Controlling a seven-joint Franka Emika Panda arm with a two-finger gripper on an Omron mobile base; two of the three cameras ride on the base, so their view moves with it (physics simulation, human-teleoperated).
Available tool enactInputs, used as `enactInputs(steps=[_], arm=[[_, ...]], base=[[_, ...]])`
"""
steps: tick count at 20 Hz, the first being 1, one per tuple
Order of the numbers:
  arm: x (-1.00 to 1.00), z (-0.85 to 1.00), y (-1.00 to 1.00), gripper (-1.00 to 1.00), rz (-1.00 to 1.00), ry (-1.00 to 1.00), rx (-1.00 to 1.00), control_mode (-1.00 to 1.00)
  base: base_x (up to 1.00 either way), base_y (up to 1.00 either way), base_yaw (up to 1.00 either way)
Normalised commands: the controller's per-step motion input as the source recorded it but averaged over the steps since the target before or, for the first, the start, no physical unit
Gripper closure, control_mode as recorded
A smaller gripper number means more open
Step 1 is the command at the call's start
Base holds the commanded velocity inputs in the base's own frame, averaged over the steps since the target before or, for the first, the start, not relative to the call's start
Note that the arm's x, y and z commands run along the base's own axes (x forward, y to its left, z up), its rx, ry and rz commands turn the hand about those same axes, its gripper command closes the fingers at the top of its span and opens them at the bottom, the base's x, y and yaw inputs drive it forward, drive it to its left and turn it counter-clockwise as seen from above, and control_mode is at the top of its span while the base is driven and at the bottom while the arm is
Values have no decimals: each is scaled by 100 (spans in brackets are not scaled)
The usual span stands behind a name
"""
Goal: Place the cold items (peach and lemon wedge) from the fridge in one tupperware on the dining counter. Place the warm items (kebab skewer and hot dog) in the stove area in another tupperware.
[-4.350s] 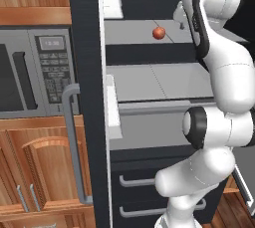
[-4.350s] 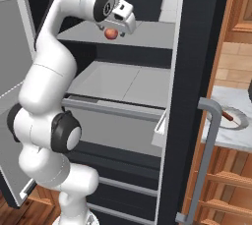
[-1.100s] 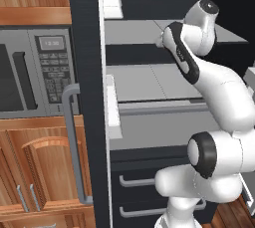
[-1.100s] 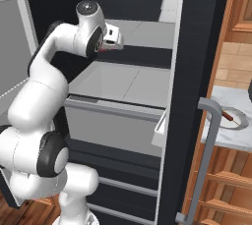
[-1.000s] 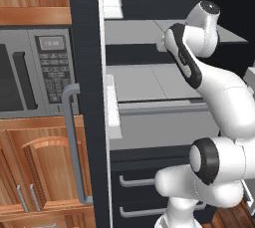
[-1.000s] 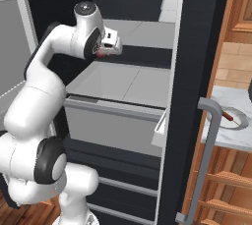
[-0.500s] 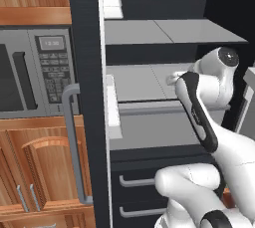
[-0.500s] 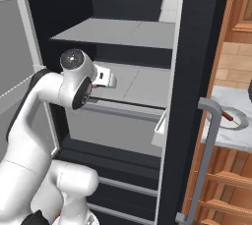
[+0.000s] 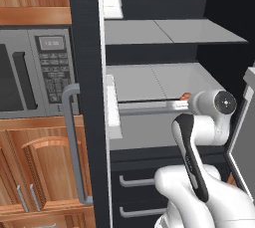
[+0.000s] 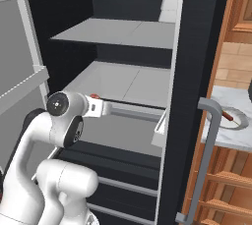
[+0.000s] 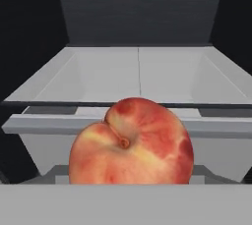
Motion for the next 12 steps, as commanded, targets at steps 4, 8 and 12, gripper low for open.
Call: enactInputs(steps=[4, 8, 12], arm=[[-9, -7, 0, 100, -3, -10, 0, -100], [-17, -8, 0, 100, -1, -8, 0, 100], [0, 0, 0, 100, 0, 0, 0, 100]], base=[[0, 0, 0], [-11, 0, -1], [-87, -1, -10]])
